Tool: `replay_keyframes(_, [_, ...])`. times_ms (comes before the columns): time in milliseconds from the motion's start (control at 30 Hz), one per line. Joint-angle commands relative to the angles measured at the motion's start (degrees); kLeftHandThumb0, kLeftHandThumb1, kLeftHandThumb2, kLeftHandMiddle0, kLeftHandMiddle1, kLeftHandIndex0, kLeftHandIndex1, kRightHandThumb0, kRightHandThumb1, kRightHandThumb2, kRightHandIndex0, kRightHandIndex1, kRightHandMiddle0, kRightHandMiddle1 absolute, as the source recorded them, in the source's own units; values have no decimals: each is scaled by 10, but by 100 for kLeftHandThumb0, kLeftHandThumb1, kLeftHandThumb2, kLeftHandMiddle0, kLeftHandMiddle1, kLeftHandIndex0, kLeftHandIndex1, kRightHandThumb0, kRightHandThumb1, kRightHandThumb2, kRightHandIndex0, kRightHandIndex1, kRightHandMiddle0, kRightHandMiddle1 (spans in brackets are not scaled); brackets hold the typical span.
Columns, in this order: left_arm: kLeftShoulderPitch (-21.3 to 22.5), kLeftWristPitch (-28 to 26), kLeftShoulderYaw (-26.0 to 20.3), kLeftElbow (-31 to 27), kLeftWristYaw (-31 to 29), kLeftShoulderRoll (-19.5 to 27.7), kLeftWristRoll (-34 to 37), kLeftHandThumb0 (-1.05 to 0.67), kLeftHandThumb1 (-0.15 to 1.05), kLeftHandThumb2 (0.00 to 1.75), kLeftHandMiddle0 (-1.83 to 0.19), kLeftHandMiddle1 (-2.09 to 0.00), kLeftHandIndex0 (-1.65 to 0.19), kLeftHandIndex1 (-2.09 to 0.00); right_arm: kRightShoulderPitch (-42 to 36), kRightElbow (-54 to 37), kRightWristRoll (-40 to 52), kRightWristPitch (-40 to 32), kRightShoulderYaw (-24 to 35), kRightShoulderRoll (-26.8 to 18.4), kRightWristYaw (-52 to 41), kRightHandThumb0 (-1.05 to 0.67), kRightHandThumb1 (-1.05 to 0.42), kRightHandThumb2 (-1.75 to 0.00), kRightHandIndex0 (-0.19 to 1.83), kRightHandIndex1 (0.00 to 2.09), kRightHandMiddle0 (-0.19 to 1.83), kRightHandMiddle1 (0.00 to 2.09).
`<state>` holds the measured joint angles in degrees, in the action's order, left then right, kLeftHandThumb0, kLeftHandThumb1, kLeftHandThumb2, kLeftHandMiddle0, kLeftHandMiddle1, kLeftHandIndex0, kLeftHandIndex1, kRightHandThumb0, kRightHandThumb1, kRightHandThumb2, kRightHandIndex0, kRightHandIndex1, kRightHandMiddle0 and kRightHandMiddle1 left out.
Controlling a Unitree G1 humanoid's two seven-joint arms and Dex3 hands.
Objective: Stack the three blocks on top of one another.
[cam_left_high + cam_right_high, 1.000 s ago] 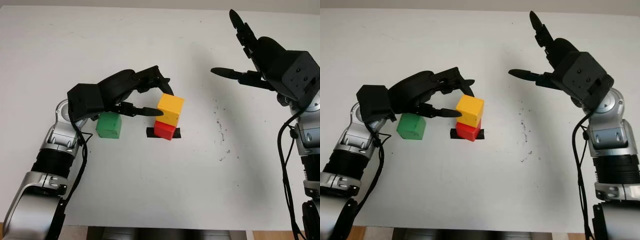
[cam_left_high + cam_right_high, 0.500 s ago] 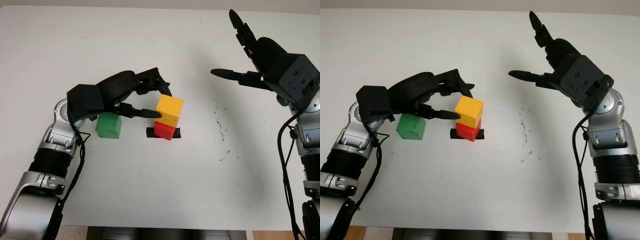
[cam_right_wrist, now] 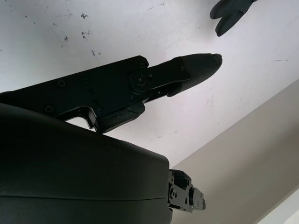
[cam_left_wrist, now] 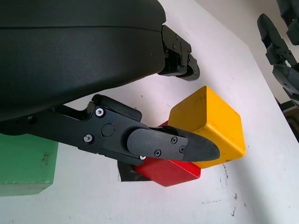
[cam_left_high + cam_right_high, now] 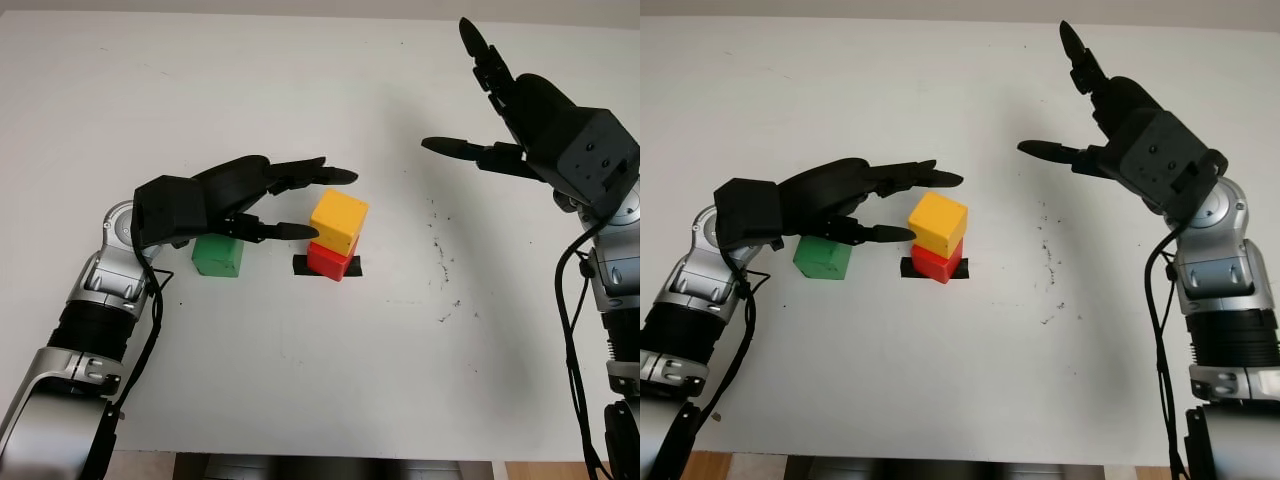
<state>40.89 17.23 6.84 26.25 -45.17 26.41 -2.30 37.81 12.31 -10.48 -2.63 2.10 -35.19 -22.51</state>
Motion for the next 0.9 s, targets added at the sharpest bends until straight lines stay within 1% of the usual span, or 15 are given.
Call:
replay_keyframes(0, [-8, 5, 3, -7, -4, 7, 0, -73, 105, 23, 16, -4, -10, -10, -6, -9, 7, -3, 7, -4, -2, -71, -105, -12, -19, 0, -19, 0])
replay_keyframes(200, [-9, 0, -2, -8, -18, 10, 14, -78, 105, 24, 19, -2, 2, -3, -8, -16, 7, -10, 5, -6, -1, -71, -105, -11, -19, 0, -19, 0])
replay_keyframes(267, [-13, -5, -19, -5, -30, 5, 48, -81, 105, 26, 19, 0, 12, -1, -8, -18, 7, -14, 5, -6, 0, -72, -105, -11, -19, 0, -19, 0])
replay_keyframes(333, [-19, -16, -36, -8, -33, -2, 83, -83, 105, 26, 19, 0, 18, -1, -9, -21, 7, -16, 5, -5, 0, -71, -105, -11, -19, 0, -19, 0])
replay_keyframes(433, [-29, 1, -69, -18, 11, -6, 99, -90, 105, 35, 19, 0, 19, -3, -10, -17, 10, -7, 6, -6, 0, -71, -105, -11, -19, 0, -19, 0])
replay_keyframes(467, [-31, 6, -78, -21, 24, -7, 102, -89, 105, 44, 17, -2, 17, -4, -11, -16, 9, -4, 6, -7, 1, -71, -105, -11, -19, 0, -19, 0])
replay_keyframes(567, [-39, 14, -106, -30, 73, 0, 99, -88, 105, 54, 14, -5, 14, -6, -17, -17, 1, 15, 8, -8, 14, -71, -105, -9, -19, 0, -19, 0])
replay_keyframes(667, [-38, 13, -129, -34, 106, 17, 92, -89, 105, 55, 12, -6, 13, -6, -20, -14, 6, 27, 12, -5, 22, -70, -105, -8, -19, 0, -19, 0])
replay_keyframes(733, [-33, 42, -140, -21, 121, 41, 74, -87, 105, 56, 12, -6, 13, -6, -22, -14, 9, 28, 14, -5, 23, -71, -105, -9, -19, 0, -19, 0])
replay_keyframes(800, [-26, 74, -150, 0, 129, 69, 60, -88, 105, 50, 9, -6, 6, -8, -24, -17, 16, 26, 17, -4, 21, -71, -105, -9, -19, 0, -19, 0])
replay_keyframes(867, [-26, 79, -155, 6, 133, 94, 48, -89, 105, 43, 7, -6, 0, -9, -25, -17, 19, 25, 18, -3, 22, -71, -105, -9, -19, 0, -19, 0])
